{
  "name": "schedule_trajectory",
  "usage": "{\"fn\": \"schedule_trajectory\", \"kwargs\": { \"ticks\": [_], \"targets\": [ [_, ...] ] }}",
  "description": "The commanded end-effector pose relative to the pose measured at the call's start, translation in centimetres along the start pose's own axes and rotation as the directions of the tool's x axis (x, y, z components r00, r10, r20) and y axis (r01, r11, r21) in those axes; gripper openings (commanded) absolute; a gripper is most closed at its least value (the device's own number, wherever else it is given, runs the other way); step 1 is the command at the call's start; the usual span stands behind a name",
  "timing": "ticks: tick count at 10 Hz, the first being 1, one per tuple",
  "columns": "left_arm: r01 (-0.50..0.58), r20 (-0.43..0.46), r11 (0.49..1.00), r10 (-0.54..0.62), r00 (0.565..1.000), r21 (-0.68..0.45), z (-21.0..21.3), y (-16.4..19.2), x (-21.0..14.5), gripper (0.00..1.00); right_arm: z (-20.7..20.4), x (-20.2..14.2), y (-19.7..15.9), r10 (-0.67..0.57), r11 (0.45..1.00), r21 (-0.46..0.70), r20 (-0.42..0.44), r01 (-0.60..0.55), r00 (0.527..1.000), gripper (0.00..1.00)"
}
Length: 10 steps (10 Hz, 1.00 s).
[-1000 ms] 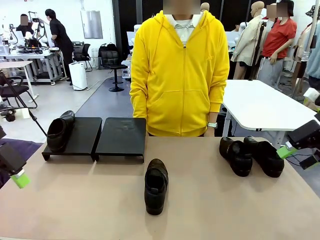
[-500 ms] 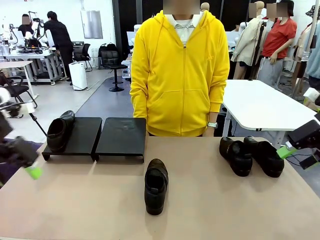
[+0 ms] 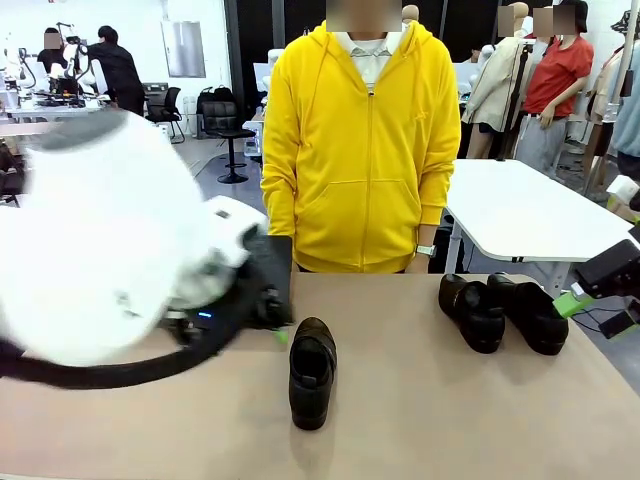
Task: Organize the shoes by placing them on the stand.
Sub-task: Place the Shoe from the middle of the table onto the Shoes Stand.
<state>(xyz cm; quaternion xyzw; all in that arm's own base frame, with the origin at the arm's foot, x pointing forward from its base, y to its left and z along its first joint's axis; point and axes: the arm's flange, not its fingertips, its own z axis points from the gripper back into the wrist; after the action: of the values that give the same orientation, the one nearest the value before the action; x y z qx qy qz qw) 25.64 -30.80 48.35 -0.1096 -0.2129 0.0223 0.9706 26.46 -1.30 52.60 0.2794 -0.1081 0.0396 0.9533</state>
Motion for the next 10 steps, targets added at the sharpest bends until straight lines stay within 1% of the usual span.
{"fn": "schedule_trajectory", "kwargs": {
  "ticks": [1, 2, 3, 5, 6, 8, 10],
  "targets": [
    [-0.01, -0.067, 0.999, 0.012, 0.998, 0.034, -6.8, -2.1, 4.8, 1.0, 0.3, 0.3, 0.2, 0.017, 0.999, 0.029, -0.003, -0.017, 1.0, 1.0],
    [0.016, -0.091, 0.999, -0.013, 0.996, 0.032, -8.9, -2.4, 5.3, 1.0, 0.3, 0.3, 0.2, 0.017, 0.999, 0.029, -0.003, -0.017, 1.0, 1.0],
    [0.061, -0.105, 0.996, -0.055, 0.993, 0.061, -10.6, -2.6, 5.7, 1.0, 0.3, 0.3, 0.2, 0.017, 0.999, 0.029, -0.003, -0.017, 1.0, 1.0],
    [0.125, -0.169, 0.989, -0.11, 0.98, 0.079, -13.3, -2.8, 6.4, 1.0, 0.3, 0.3, 0.2, 0.017, 0.999, 0.029, -0.003, -0.017, 1.0, 1.0],
    [0.138, -0.198, 0.987, -0.12, 0.973, 0.083, -14.6, -3.1, 6.8, 1.0, 0.3, 0.3, 0.2, 0.017, 0.999, 0.029, -0.003, -0.017, 1.0, 1.0],
    [0.142, -0.241, 0.978, -0.103, 0.965, 0.15, -17.2, -3.5, 7.2, 1.0, 0.3, 0.3, 0.2, 0.017, 0.999, 0.029, -0.003, -0.017, 1.0, 1.0],
    [0.133, -0.282, 0.974, -0.077, 0.956, 0.183, -19.3, -3.2, 7.5, 1.0, 0.3, 0.3, 0.2, 0.017, 0.999, 0.029, -0.003, -0.017, 1.0, 1.0]
  ]
}}
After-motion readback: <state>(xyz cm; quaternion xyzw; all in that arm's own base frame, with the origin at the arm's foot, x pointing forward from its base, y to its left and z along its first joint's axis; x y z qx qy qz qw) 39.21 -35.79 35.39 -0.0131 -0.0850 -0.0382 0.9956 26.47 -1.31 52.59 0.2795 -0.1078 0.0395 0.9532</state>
